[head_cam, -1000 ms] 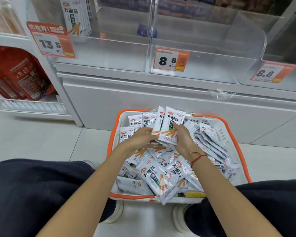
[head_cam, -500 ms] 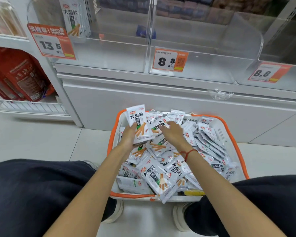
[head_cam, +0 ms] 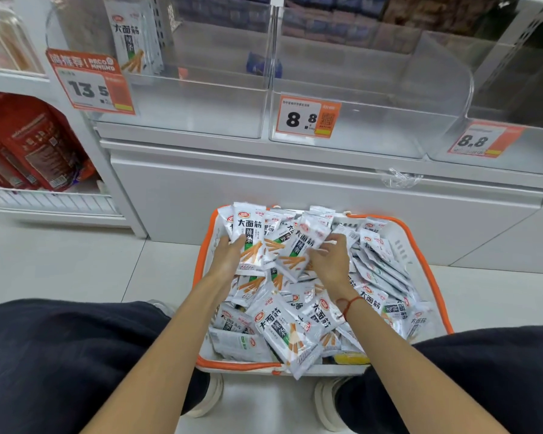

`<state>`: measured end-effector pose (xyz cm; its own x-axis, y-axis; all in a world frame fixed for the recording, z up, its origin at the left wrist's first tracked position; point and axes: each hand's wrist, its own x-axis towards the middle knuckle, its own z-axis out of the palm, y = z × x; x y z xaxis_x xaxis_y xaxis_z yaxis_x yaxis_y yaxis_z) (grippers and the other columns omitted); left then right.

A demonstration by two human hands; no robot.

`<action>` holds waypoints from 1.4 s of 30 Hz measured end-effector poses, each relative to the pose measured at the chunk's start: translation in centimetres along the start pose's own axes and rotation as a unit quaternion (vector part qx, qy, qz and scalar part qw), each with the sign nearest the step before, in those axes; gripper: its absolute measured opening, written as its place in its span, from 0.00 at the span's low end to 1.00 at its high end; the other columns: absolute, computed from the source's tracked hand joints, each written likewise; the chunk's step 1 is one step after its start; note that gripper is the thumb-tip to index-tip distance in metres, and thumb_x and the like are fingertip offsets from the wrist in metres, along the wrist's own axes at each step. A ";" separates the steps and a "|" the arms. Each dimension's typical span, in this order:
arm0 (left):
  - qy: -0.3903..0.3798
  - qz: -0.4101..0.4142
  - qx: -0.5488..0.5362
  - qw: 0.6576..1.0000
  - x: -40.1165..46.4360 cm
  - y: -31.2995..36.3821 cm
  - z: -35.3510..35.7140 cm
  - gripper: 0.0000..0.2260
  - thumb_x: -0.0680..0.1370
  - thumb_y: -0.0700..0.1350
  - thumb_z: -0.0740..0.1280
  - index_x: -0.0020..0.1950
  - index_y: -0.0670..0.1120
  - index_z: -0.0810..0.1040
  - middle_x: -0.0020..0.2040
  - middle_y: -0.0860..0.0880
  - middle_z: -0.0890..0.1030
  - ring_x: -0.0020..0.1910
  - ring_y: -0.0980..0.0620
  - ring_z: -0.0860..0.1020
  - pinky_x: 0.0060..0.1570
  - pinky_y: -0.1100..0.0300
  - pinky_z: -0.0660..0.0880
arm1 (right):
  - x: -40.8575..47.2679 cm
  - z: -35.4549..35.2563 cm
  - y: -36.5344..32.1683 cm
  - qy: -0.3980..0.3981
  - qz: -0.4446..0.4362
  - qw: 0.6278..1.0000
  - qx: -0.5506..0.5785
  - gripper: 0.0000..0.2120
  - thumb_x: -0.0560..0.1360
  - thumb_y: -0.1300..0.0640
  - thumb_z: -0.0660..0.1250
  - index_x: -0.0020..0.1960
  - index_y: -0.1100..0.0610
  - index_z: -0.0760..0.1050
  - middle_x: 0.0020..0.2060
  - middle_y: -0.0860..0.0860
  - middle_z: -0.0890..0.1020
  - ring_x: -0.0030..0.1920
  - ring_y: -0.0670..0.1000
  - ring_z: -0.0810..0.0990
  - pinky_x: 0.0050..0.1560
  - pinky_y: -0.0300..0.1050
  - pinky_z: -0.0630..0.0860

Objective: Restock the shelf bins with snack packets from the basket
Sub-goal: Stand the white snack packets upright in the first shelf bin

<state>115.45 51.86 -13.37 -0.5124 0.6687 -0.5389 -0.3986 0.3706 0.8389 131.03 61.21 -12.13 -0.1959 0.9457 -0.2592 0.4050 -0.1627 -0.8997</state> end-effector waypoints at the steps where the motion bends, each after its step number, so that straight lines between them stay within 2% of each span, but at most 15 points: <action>1: 0.011 -0.004 0.007 1.000 0.0 -0.1 0.0 0.28 0.80 0.56 0.59 0.78 0.53 0.56 0.76 0.50 0.61 0.73 0.45 0.63 0.70 0.41 0.62 | 0.2 -0.2 -0.9 0.002 0.025 0.996 0.082 0.14 0.77 0.66 0.64 0.59 0.59 0.64 0.48 0.53 0.77 0.41 0.48 0.77 0.35 0.35 0.75; 5: 0.001 -0.028 0.039 0.999 -0.9 -0.1 0.5 0.20 0.82 0.53 0.53 0.71 0.48 0.68 0.67 0.45 0.75 0.65 0.44 0.73 0.68 0.42 0.65 | 1.2 -1.0 -3.9 -0.083 0.057 0.963 0.248 0.08 0.78 0.67 0.60 0.57 0.62 0.69 0.48 0.55 0.78 0.42 0.50 0.78 0.39 0.39 0.78; 7: -0.023 -0.024 0.077 0.996 -2.4 0.5 1.2 0.17 0.82 0.52 0.51 0.62 0.45 0.73 0.59 0.44 0.78 0.58 0.46 0.75 0.68 0.50 0.65 | 0.7 -0.6 -4.8 -0.161 0.044 0.966 0.198 0.10 0.78 0.67 0.61 0.59 0.64 0.72 0.49 0.57 0.80 0.43 0.51 0.79 0.39 0.40 0.79; 10: -0.047 -0.002 0.100 0.994 -3.3 0.9 2.1 0.17 0.83 0.48 0.48 0.53 0.41 0.74 0.48 0.43 0.78 0.46 0.49 0.75 0.54 0.62 0.73 | -0.5 1.0 -5.2 -0.184 -0.017 0.980 0.075 0.09 0.77 0.66 0.65 0.56 0.61 0.74 0.45 0.54 0.79 0.43 0.51 0.79 0.40 0.41 0.79; 14: -0.058 0.001 0.061 0.996 -2.2 0.3 2.0 0.37 0.67 0.68 0.53 0.71 0.49 0.68 0.70 0.41 0.71 0.68 0.39 0.70 0.69 0.39 0.63 | -1.4 2.1 -4.5 -0.126 -0.119 0.985 -0.023 0.07 0.76 0.62 0.67 0.53 0.55 0.74 0.43 0.46 0.77 0.39 0.44 0.77 0.48 0.46 0.78; 21: -0.053 -0.022 0.019 0.998 0.2 -2.8 0.8 0.32 0.70 0.65 0.60 0.70 0.50 0.71 0.71 0.42 0.71 0.69 0.42 0.69 0.71 0.41 0.62 | -1.9 3.2 -3.6 -0.094 -0.273 0.908 -0.305 0.17 0.76 0.48 0.66 0.63 0.53 0.74 0.56 0.50 0.74 0.55 0.50 0.76 0.49 0.46 0.74; 23: -0.029 -0.020 0.025 0.999 -2.2 -1.2 0.7 0.24 0.78 0.59 0.55 0.66 0.46 0.73 0.62 0.42 0.78 0.59 0.42 0.77 0.64 0.49 0.70 | -1.9 2.8 -3.6 -0.088 -0.232 0.924 -0.289 0.19 0.78 0.46 0.62 0.65 0.55 0.70 0.58 0.51 0.74 0.55 0.51 0.75 0.50 0.47 0.75; 25: 0.008 -0.006 0.012 1.000 -2.2 -0.9 0.2 0.16 0.82 0.53 0.52 0.54 0.46 0.75 0.45 0.45 0.81 0.40 0.47 0.79 0.43 0.59 0.75 | -1.8 2.1 -3.3 -0.118 -0.142 0.933 -0.308 0.19 0.80 0.46 0.58 0.62 0.59 0.69 0.55 0.53 0.77 0.48 0.53 0.78 0.51 0.51 0.76; 28: 0.065 0.012 -0.025 0.997 -1.7 -0.1 -1.0 0.14 0.80 0.55 0.52 0.50 0.49 0.73 0.42 0.45 0.79 0.37 0.49 0.77 0.39 0.59 0.72 | -3.0 1.3 -2.2 -0.342 -0.047 0.799 -0.492 0.19 0.77 0.44 0.64 0.48 0.61 0.73 0.49 0.55 0.80 0.39 0.52 0.77 0.53 0.53 0.79; 30: 0.084 0.000 -0.041 0.996 -1.2 0.2 -1.5 0.20 0.72 0.61 0.54 0.52 0.49 0.74 0.47 0.42 0.79 0.43 0.45 0.77 0.47 0.52 0.72 | -4.4 1.5 -0.8 -0.388 -0.021 0.732 -0.560 0.24 0.72 0.41 0.69 0.54 0.60 0.70 0.53 0.54 0.77 0.49 0.53 0.78 0.57 0.52 0.76; 32: 0.078 -0.011 -0.051 0.996 -0.9 0.4 -1.5 0.22 0.70 0.62 0.54 0.51 0.49 0.74 0.46 0.43 0.79 0.44 0.45 0.76 0.50 0.50 0.71 | -4.8 1.9 0.7 -0.327 -0.046 0.744 -0.581 0.29 0.70 0.42 0.72 0.60 0.59 0.66 0.56 0.54 0.75 0.55 0.56 0.76 0.53 0.50 0.72; 36: 0.055 0.001 -0.032 0.998 -1.4 0.5 -1.4 0.16 0.76 0.57 0.53 0.52 0.51 0.74 0.42 0.47 0.81 0.42 0.46 0.79 0.49 0.52 0.72 | -3.8 1.4 0.7 -0.238 -0.077 0.802 -0.543 0.13 0.76 0.51 0.66 0.50 0.56 0.63 0.40 0.50 0.71 0.44 0.53 0.72 0.42 0.45 0.69; 38: 0.047 0.003 -0.024 0.999 -1.6 0.3 -1.4 0.13 0.80 0.55 0.53 0.52 0.51 0.74 0.44 0.46 0.82 0.44 0.46 0.79 0.53 0.52 0.73 | -2.6 0.5 0.6 -0.175 -0.095 0.843 -0.499 0.06 0.78 0.59 0.61 0.54 0.57 0.66 0.38 0.50 0.71 0.39 0.51 0.73 0.35 0.40 0.67; 40: 0.042 -0.011 -0.013 0.999 -1.8 0.2 -1.4 0.12 0.80 0.55 0.54 0.55 0.51 0.72 0.54 0.44 0.80 0.53 0.44 0.78 0.62 0.47 0.71 | -1.3 -0.6 0.1 -0.159 -0.056 0.907 -0.386 0.15 0.79 0.64 0.58 0.65 0.63 0.66 0.44 0.52 0.76 0.33 0.46 0.71 0.29 0.35 0.65; 42: 0.054 -0.005 0.008 0.999 -1.9 0.1 -1.6 0.13 0.79 0.55 0.56 0.62 0.53 0.69 0.60 0.46 0.77 0.59 0.43 0.76 0.65 0.43 0.69 | -0.4 -1.5 -1.1 -0.161 0.042 0.977 -0.136 0.17 0.79 0.64 0.60 0.67 0.66 0.67 0.45 0.54 0.77 0.33 0.47 0.73 0.32 0.37 0.70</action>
<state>115.21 49.61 -12.36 -0.5872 0.5923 -0.5518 -0.3924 0.3879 0.8340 132.02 61.41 -10.48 -0.4054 0.7872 -0.4648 0.6455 -0.1135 -0.7552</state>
